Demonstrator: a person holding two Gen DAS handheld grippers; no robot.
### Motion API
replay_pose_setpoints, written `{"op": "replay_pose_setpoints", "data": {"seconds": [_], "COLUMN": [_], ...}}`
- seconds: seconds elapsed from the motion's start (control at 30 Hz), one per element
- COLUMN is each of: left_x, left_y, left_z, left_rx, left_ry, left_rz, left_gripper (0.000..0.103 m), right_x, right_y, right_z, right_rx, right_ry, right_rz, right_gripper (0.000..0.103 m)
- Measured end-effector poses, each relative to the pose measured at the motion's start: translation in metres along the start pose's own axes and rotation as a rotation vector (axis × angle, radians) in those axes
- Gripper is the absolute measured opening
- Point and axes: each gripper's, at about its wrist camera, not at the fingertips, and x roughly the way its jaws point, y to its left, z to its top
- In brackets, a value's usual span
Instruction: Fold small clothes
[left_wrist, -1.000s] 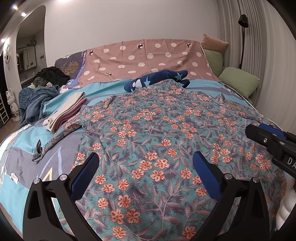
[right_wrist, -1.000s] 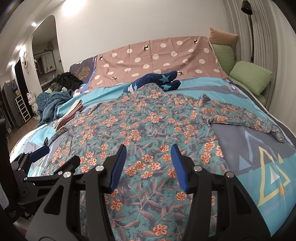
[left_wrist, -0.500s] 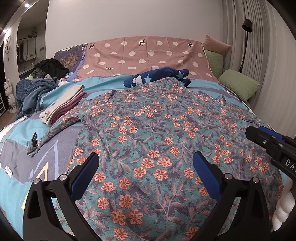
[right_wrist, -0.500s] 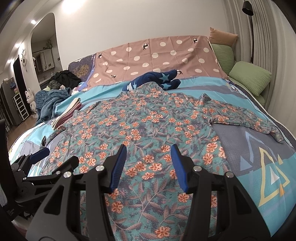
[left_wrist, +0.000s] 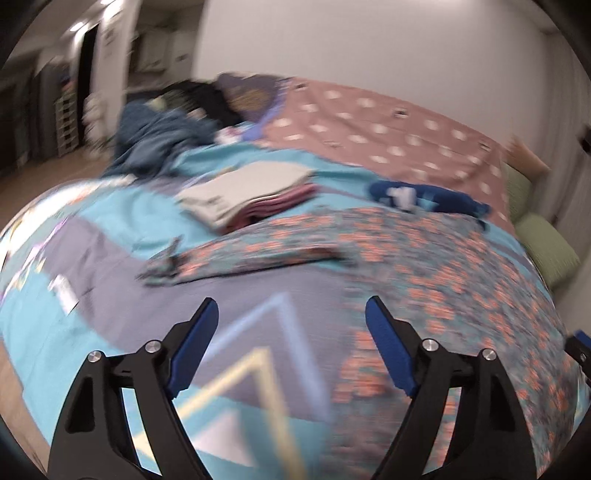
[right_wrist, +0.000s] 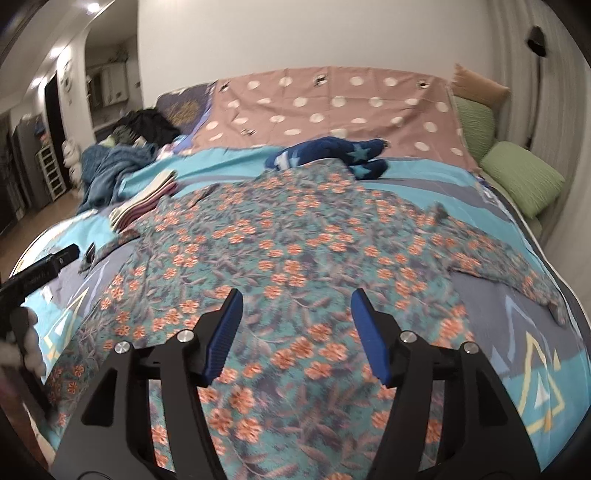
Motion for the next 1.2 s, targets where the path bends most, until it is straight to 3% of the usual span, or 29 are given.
{"op": "replay_pose_setpoints", "data": {"seconds": [0.13, 0.27, 0.37, 0.43, 0.5, 0.53, 0.6, 0.67, 0.7, 0.73, 0.87, 1.03, 1.2], "left_x": [0.024, 0.074, 0.11, 0.138, 0.164, 0.171, 0.183, 0.181, 0.175, 0.168, 0.127, 0.076, 0.048], "left_y": [0.056, 0.095, 0.111, 0.118, 0.122, 0.124, 0.133, 0.139, 0.135, 0.127, 0.073, -0.037, -0.158], "left_z": [0.004, 0.026, 0.042, 0.05, 0.056, 0.058, 0.063, 0.071, 0.076, 0.084, 0.118, 0.157, 0.163], "left_rx": [-0.078, -0.108, -0.126, -0.142, -0.144, -0.146, -0.185, -0.244, -0.223, -0.188, -0.075, 0.114, 0.272], "left_ry": [0.038, 0.128, 0.183, 0.226, 0.28, 0.293, 0.321, 0.317, 0.297, 0.27, 0.194, 0.115, 0.123], "left_rz": [0.141, 0.182, 0.211, 0.189, 0.225, 0.228, 0.157, 0.109, 0.109, 0.104, -0.032, -0.223, -0.44], "left_gripper": [0.08, 0.078, 0.078, 0.078, 0.076, 0.067, 0.004, 0.003, 0.003, 0.003, 0.003, 0.003, 0.003], "right_x": [0.019, 0.033, 0.04, 0.047, 0.056, 0.059, 0.065, 0.07, 0.071, 0.073, 0.079, 0.073, 0.066], "right_y": [0.026, 0.064, 0.084, 0.092, 0.095, 0.094, 0.09, 0.083, 0.079, 0.076, 0.065, 0.048, 0.017], "right_z": [0.017, 0.032, 0.034, 0.034, 0.033, 0.033, 0.033, 0.034, 0.034, 0.034, 0.037, 0.043, 0.042], "right_rx": [-0.079, -0.173, -0.218, -0.233, -0.234, -0.232, -0.219, -0.205, -0.201, -0.199, -0.199, -0.174, -0.123], "right_ry": [0.046, 0.057, 0.056, 0.068, 0.089, 0.096, 0.107, 0.114, 0.117, 0.118, 0.122, 0.092, 0.074], "right_rz": [0.036, 0.066, 0.091, 0.097, 0.09, 0.083, 0.062, 0.045, 0.039, 0.032, 0.014, 0.015, 0.003], "right_gripper": [0.063, 0.066, 0.067, 0.067, 0.067, 0.067, 0.067, 0.067, 0.067, 0.068, 0.068, 0.068, 0.069]}}
